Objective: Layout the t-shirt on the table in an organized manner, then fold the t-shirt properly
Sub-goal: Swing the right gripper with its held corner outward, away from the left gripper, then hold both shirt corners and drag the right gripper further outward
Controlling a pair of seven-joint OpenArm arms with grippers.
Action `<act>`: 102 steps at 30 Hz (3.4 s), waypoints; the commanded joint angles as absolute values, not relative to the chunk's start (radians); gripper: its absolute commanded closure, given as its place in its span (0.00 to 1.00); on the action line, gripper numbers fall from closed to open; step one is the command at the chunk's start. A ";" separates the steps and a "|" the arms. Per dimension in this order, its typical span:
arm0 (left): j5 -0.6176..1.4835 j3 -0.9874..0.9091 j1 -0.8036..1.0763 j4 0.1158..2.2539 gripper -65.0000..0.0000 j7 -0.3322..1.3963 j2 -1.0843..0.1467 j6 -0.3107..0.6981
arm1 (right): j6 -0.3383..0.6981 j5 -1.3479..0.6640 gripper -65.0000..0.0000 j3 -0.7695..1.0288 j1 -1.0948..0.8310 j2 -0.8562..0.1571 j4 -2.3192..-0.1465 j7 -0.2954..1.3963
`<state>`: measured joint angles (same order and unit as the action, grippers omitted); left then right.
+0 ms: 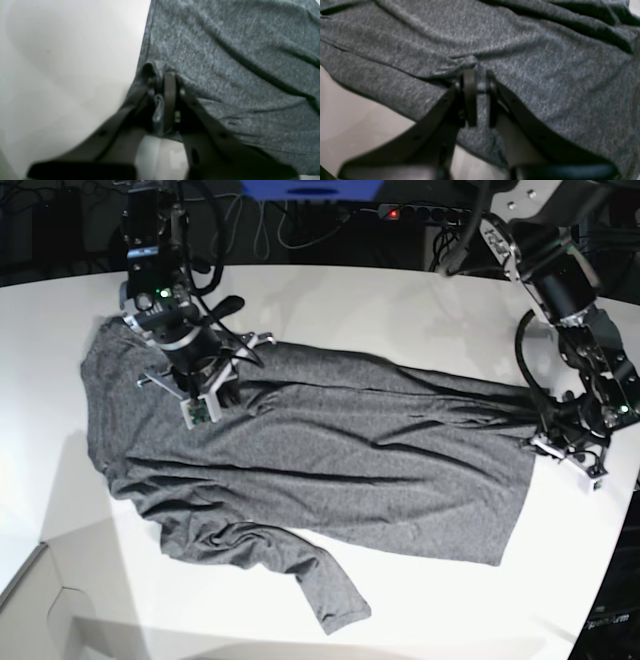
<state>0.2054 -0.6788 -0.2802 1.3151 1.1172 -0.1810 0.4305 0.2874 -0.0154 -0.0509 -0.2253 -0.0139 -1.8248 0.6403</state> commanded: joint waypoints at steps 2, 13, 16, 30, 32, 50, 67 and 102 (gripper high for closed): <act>0.211 -0.679 -0.306 1.331 0.85 1.099 -0.194 0.429 | 0.289 -0.022 0.87 -0.050 -0.214 -0.015 -1.840 0.618; 0.220 -0.688 -0.308 1.339 0.15 1.099 -0.194 0.433 | 0.291 -0.022 0.87 -0.044 -0.245 -0.059 -1.844 0.618; 0.222 -0.688 -0.300 1.345 0.02 1.110 -0.200 0.437 | 0.291 -0.022 0.87 -0.041 -0.262 -0.070 -1.850 0.618; 0.222 -0.682 -0.170 1.331 0.00 1.007 -0.171 0.440 | 0.292 -0.025 0.78 0.150 -0.332 -0.077 -1.850 0.611; 0.222 -0.682 -0.166 1.331 0.00 1.007 -0.160 0.440 | 0.292 -0.024 0.70 0.200 -0.332 -0.074 -1.850 0.611; 0.236 -0.682 -0.166 1.207 0.00 0.940 -0.153 0.441 | 0.478 -0.024 0.61 0.278 -0.415 -0.120 -1.886 0.608; 0.334 -0.680 -0.153 1.205 0.00 0.940 -0.163 0.441 | 0.481 -0.024 0.70 0.251 -0.364 -0.124 -1.796 0.608; 0.332 -0.684 -0.151 1.205 0.00 0.943 -0.163 0.441 | 0.549 -0.022 0.72 0.251 -0.346 -0.122 -1.791 0.618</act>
<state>0.3428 -0.6846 -0.1551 1.2053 0.8959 -0.1604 0.4461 0.5453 -0.0151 0.2493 -0.3492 -0.1158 -1.7737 0.6331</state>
